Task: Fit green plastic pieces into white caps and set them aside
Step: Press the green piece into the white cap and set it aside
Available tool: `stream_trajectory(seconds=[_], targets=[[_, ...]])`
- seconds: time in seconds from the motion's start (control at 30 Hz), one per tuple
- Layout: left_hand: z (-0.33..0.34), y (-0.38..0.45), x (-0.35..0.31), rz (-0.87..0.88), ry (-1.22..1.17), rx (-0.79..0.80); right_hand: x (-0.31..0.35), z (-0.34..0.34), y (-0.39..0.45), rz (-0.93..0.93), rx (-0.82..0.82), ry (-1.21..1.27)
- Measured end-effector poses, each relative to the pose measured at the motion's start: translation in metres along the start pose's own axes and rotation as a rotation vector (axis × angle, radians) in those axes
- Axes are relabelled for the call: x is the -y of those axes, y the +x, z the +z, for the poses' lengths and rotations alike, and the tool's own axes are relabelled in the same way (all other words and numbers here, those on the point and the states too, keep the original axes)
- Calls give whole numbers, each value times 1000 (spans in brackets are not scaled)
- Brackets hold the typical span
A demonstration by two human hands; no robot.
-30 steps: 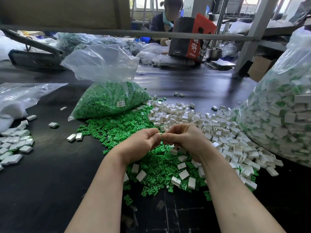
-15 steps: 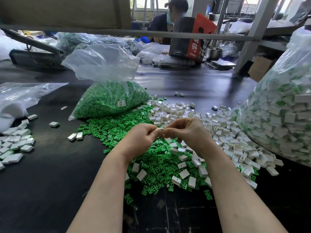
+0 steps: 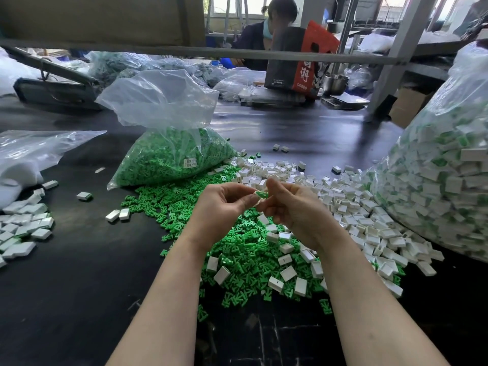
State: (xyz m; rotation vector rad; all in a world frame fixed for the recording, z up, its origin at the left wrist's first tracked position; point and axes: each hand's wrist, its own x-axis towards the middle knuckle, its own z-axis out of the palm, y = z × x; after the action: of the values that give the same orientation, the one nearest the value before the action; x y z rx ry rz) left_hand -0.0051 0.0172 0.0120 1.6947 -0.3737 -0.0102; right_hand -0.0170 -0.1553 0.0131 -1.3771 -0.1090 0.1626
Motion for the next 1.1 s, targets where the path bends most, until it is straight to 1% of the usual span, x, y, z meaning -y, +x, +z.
stream_trajectory(seconds=[0.17, 0.23, 0.3, 0.4, 0.5, 0.63, 0.83, 1.03, 1.1], targets=[[4, 2, -1, 17, -60, -85, -4, 4, 2, 139, 34, -95], [7, 3, 0, 6, -95, -78, -6, 6, 3, 178, 85, -64], [10, 3, 2, -16, -112, -62, -7, 5, 3, 179, 100, -2], [8, 3, 5, -28, -114, -92, -4, -6, 2, 134, 62, 71], [7, 3, 6, -31, -124, -110, -2, -10, 2, 54, 72, 107], [6, 3, 4, -37, -99, -122, -6, -2, 4, -40, -19, -26], [6, 3, 4, -34, -38, -94, -7, 0, 3, -138, -162, -222], [4, 3, 5, 6, 93, -65, -3, 3, 2, -232, -227, -402], [5, 2, 4, 4, 119, -58, -1, 4, 1, -268, -222, -476]])
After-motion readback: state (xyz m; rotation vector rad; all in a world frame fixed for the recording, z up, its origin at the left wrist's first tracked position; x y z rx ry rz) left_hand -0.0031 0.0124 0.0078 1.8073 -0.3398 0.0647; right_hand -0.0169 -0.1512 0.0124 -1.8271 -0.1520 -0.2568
